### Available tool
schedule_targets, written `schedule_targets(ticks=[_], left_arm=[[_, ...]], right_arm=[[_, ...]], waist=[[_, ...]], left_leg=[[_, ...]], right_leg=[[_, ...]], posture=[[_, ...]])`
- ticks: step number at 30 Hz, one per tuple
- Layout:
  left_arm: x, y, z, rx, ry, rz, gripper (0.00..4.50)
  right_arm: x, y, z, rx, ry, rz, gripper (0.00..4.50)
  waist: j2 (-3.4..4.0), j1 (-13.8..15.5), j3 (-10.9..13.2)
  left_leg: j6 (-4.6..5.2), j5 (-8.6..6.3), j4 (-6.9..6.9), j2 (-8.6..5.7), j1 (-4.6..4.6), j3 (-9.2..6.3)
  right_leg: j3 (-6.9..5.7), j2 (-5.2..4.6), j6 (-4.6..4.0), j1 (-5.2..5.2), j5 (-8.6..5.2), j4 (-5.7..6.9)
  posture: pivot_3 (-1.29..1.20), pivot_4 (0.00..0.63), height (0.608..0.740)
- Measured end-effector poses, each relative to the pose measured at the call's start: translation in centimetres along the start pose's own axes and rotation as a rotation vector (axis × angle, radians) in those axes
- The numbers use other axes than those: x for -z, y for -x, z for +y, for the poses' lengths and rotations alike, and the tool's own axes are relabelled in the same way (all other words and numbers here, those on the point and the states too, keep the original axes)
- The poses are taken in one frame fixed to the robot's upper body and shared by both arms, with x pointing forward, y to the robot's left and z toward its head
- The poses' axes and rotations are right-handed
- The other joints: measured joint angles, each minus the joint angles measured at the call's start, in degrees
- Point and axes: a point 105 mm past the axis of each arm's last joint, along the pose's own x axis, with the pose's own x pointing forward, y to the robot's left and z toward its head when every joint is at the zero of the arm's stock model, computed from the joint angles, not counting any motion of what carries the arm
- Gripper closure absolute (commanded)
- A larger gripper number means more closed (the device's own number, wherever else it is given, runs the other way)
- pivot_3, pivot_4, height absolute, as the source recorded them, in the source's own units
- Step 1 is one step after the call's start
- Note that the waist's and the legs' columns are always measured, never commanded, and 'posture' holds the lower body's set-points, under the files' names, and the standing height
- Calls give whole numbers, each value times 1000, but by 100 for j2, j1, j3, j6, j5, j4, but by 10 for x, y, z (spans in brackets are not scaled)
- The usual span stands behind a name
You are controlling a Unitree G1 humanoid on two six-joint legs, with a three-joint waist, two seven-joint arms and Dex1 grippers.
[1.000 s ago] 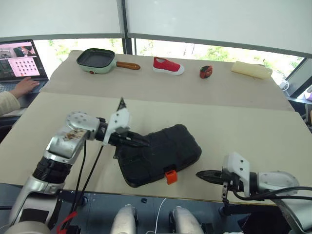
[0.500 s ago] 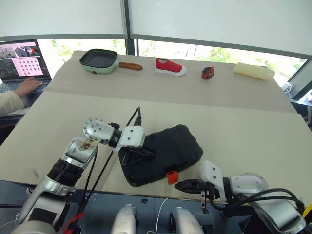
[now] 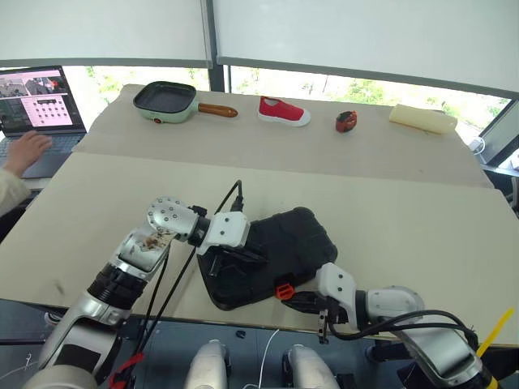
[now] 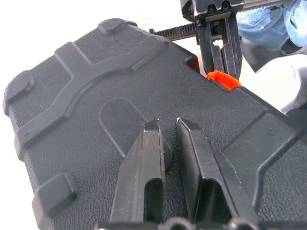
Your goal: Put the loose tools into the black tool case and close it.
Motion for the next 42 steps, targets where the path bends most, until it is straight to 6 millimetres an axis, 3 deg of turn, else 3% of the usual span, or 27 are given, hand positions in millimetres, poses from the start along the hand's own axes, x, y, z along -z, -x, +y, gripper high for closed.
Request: schedule_targets(ticks=[5, 13, 21, 24, 35, 42], left_arm=[[1, -1, 5, -15, -29, -1, 3860], [3, -1, 8, -31, -52, 2, 3860], [2, -3, 9, -25, -58, 0, 3860], [3, -4, 9, -22, -54, 1, 3860], [5, -2, 13, -11, -57, 18, 3860], [6, -1, 13, -10, -121, 36, 3860]], right_arm=[[-4, -3, -2, 20, -17, -40, 4500], [-11, 7, -4, 60, -13, -78, 4500], [-4, 8, 1, 66, 25, -26, 4500], [7, 2, 5, 49, 24, 15, 4500], [1, -25, -5, 128, 93, -75, 4500], [-7, -10, -9, 189, 123, -133, 4500]], waist=[[1, -21, 0], [3, -48, -1], [6, -44, -6], [4, -40, -7], [1, -82, -35], [4, -103, -34]], left_leg=[[0, 5, 0, 2, 1, -2], [1, 8, 0, 4, 6, -4], [1, 8, 0, 3, 6, -3], [1, 8, 0, 3, 6, -2], [1, 8, 0, 6, 15, -3], [1, 10, 0, 6, 14, -4]], right_leg=[[1, 5, -4, -2, 3, 2], [1, 7, -5, 0, 5, 5], [1, 6, -4, 1, 4, 5], [1, 5, -4, 1, 4, 4], [2, 10, -6, 5, 5, 5], [5, 11, -8, 4, 7, 6]], posture=[[0, 150, 740], [0, 150, 740], [0, 150, 740], [0, 150, 740], [0, 150, 740], [0, 150, 740]])
